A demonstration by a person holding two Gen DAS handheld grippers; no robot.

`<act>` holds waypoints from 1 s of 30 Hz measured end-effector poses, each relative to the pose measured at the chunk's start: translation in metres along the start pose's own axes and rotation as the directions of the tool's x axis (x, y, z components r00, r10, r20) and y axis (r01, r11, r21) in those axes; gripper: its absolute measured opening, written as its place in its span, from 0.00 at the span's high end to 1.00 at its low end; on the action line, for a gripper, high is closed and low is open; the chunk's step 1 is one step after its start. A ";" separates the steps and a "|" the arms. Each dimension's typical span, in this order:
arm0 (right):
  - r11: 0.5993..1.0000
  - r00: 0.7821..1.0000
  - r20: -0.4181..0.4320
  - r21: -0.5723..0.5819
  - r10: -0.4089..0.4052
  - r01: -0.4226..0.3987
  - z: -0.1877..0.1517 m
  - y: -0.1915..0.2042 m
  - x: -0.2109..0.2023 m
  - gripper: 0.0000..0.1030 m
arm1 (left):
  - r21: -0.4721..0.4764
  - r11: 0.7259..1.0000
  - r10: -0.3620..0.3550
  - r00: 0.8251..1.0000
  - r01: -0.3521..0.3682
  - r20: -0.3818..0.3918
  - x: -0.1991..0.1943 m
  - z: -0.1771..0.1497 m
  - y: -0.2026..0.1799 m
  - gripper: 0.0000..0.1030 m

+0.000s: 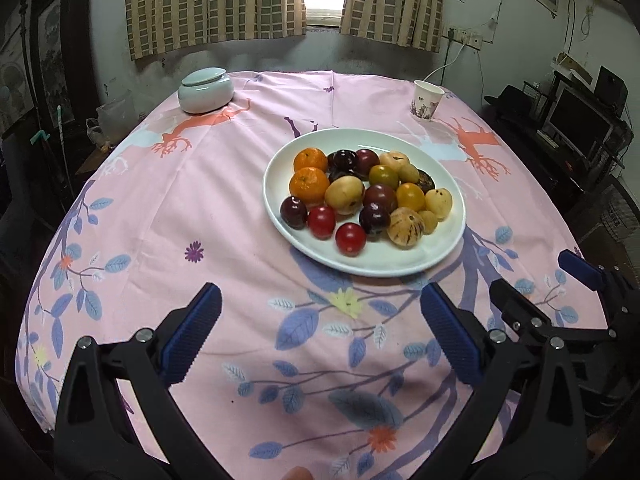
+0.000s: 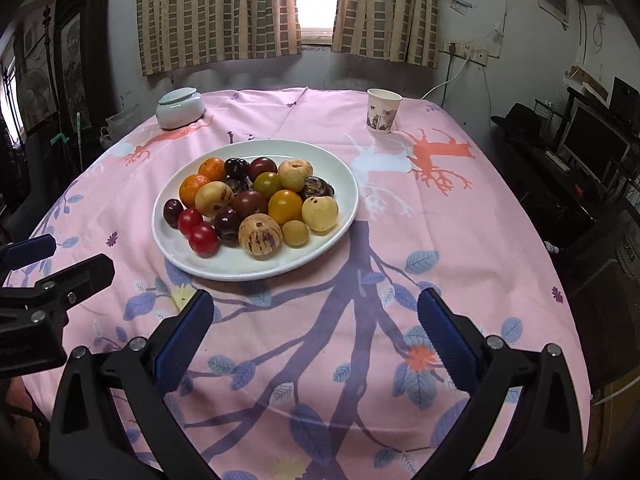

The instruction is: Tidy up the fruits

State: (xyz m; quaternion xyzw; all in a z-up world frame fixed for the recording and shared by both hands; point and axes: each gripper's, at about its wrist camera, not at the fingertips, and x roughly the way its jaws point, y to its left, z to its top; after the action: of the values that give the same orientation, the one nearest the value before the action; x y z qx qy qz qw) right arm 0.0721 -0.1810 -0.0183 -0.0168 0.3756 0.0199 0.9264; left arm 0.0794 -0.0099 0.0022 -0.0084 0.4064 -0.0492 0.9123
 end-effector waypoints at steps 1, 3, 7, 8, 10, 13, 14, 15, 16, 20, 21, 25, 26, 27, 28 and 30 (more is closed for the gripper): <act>1.000 1.000 -0.003 0.003 0.002 -0.002 -0.001 0.000 0.000 0.01 | 0.003 1.000 0.000 1.000 0.000 -0.005 -0.002 -0.002 0.001 0.02; 1.000 1.000 -0.009 0.012 0.003 -0.003 -0.004 0.000 0.001 0.01 | 0.007 1.000 0.007 1.000 -0.007 0.005 -0.006 -0.002 0.001 0.02; 1.000 1.000 -0.026 0.025 0.010 -0.009 -0.007 0.000 0.002 0.01 | 0.004 1.000 0.015 1.000 -0.015 0.024 -0.013 -0.002 0.005 0.02; 1.000 1.000 -0.025 0.023 0.014 -0.014 -0.007 0.001 0.002 0.01 | 0.004 1.000 0.019 0.999 -0.020 0.028 -0.014 -0.002 0.005 0.02; 1.000 1.000 -0.024 0.019 0.019 -0.019 -0.007 0.002 0.000 0.01 | 0.005 1.000 0.026 0.999 -0.027 0.029 -0.014 -0.002 0.006 0.02; 1.000 1.000 -0.026 0.018 0.016 -0.015 -0.007 0.003 -0.001 0.01 | 0.004 1.000 0.023 0.999 -0.023 0.024 -0.014 -0.002 0.006 0.02; 1.000 1.000 -0.026 0.020 0.016 -0.016 -0.007 0.003 -0.001 0.01 | 0.005 1.000 0.023 0.999 -0.023 0.023 -0.014 -0.002 0.006 0.02; 1.000 1.000 -0.026 0.020 0.014 -0.014 -0.007 0.003 -0.002 0.01 | 0.006 1.000 0.022 0.999 -0.022 0.023 -0.014 -0.002 0.006 0.02; 1.000 1.000 -0.026 0.020 0.011 -0.011 -0.007 0.004 -0.003 0.01 | 0.007 1.000 0.022 1.000 -0.022 0.023 -0.013 -0.002 0.006 0.02; 1.000 1.000 -0.027 0.020 0.010 -0.009 -0.007 0.004 -0.003 0.01 | 0.007 1.000 0.023 0.999 -0.023 0.023 -0.013 -0.002 0.006 0.02; 1.000 1.000 -0.028 0.022 0.012 -0.011 -0.007 0.004 -0.004 0.01 | 0.007 1.000 0.023 0.999 -0.023 0.023 -0.013 -0.002 0.006 0.02; 1.000 0.999 -0.032 0.026 0.014 -0.014 -0.007 0.002 -0.003 0.01 | 0.008 1.000 0.022 1.000 -0.022 0.020 -0.013 -0.002 0.005 0.02; 1.000 0.999 -0.031 0.026 0.014 -0.013 -0.007 0.003 -0.003 0.01 | 0.009 1.000 0.021 1.000 -0.022 0.020 -0.014 -0.003 0.005 0.02; 1.000 0.999 -0.031 0.025 0.013 -0.012 -0.007 0.003 -0.003 0.01 | 0.010 1.000 0.022 1.000 -0.022 0.020 -0.013 -0.002 0.005 0.02; 1.000 0.999 -0.032 0.026 0.014 -0.013 -0.007 0.002 -0.003 0.01 | 0.010 1.000 0.022 1.000 -0.022 0.020 -0.013 -0.002 0.005 0.02; 1.000 0.999 -0.032 0.026 0.014 -0.013 -0.007 0.002 -0.003 0.01 | 0.012 1.000 0.022 1.000 -0.022 0.021 -0.013 -0.003 0.004 0.02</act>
State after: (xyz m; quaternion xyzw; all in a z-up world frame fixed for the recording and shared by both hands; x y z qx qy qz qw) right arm 0.0649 -0.1789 -0.0216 -0.0027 0.3908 0.0209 0.9202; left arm 0.0690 -0.0048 0.0098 0.0014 0.3966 -0.0416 0.9170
